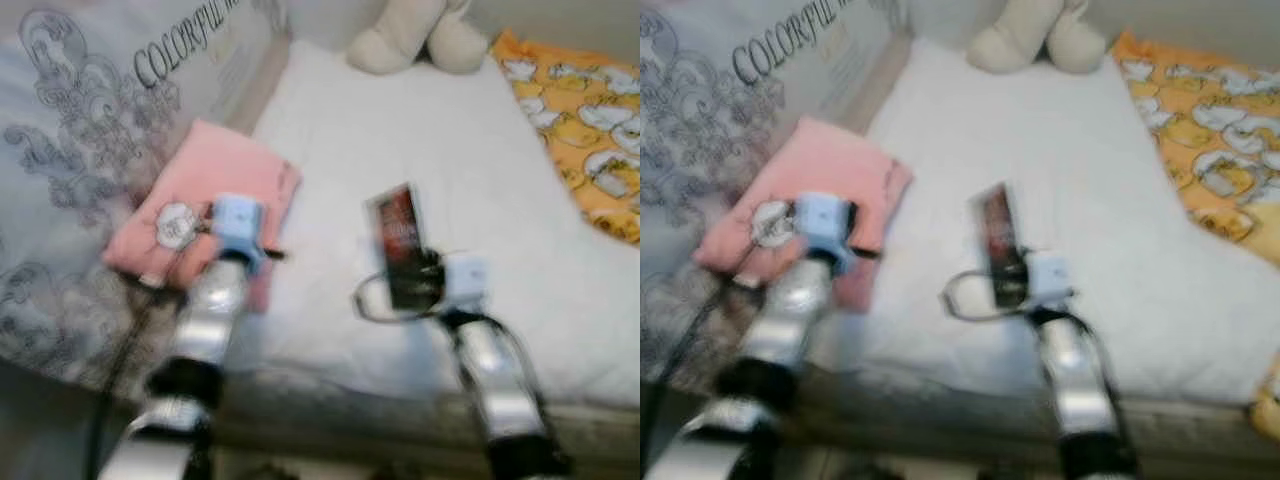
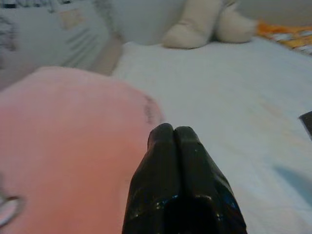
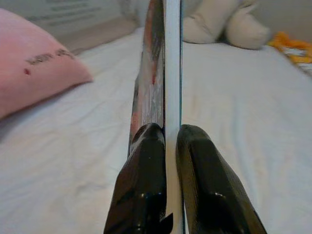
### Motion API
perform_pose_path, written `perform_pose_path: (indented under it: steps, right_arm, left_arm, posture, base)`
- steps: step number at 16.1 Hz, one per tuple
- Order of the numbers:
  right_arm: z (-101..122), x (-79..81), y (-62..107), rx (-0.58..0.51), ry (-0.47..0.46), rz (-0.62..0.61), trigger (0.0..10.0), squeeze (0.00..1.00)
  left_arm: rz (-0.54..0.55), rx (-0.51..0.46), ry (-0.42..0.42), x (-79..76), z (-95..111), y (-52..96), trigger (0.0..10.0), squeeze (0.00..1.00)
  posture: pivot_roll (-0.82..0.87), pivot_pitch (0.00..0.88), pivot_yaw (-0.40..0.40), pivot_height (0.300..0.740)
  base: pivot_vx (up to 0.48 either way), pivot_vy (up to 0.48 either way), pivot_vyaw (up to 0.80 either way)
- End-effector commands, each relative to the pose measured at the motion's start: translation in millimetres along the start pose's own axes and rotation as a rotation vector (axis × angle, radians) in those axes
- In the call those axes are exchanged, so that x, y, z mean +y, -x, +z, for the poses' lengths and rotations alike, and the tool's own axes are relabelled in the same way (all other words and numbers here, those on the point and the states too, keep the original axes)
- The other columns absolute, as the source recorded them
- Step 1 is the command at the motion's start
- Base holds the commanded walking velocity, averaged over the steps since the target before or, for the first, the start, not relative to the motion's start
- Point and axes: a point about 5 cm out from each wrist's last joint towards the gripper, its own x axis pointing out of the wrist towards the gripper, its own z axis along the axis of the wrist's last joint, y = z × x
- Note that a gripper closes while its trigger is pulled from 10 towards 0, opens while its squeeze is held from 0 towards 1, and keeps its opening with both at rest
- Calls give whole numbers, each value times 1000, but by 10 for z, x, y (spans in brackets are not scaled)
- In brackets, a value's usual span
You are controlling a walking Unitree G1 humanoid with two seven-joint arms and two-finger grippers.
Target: Clean up the room
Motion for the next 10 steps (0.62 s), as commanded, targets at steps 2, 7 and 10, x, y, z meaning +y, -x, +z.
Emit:
perform_pose_path:
  steps: [2,7,10]
  right_arm:
    - [109,22,-26,-58,-12,2,0,0]
    - [104,11,-9,-53,-11,1,0,0]
    - [146,-46,-66,-60,-14,-15,0,0]
  left_arm:
    - [-5,-2,-47,33,13,-18,10000,0]
    - [7,-30,-37,-1,48,-14,10000,0]
    - [-1,-26,-46,-32,40,-11,10000,0]
  posture:
    - [39,0,-2,740]
    - [35,0,-4,740]
    - [40,0,-4,740]
  base:
    - [0,231,0]
    - [277,0,0]
    - [480,0,0]
